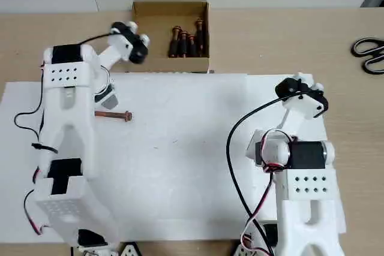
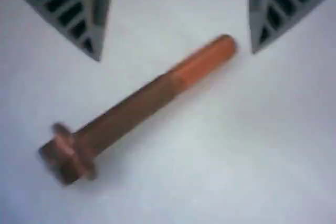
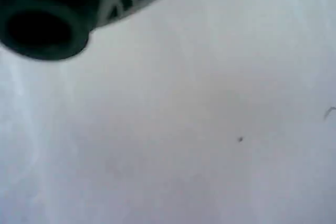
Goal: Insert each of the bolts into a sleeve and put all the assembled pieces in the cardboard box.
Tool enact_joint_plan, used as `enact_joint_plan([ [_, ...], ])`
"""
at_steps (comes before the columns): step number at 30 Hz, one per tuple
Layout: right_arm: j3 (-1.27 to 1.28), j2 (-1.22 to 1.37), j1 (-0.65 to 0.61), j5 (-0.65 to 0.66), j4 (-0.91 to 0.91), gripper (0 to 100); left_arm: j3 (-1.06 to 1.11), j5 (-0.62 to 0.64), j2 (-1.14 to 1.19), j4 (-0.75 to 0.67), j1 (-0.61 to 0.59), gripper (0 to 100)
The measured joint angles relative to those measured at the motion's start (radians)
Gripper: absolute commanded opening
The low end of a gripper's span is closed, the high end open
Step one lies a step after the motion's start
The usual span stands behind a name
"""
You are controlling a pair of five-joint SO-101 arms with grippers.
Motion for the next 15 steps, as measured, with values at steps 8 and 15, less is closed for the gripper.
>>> enact_joint_plan([
  [8,0.000,0.000,-0.002,0.072,0.000,0.3,0.000,-0.284,0.028,-0.012,-0.003,16],
  [15,0.000,0.000,-0.003,0.078,0.000,0.3,0.000,-0.365,0.118,-0.009,-0.038,18],
])
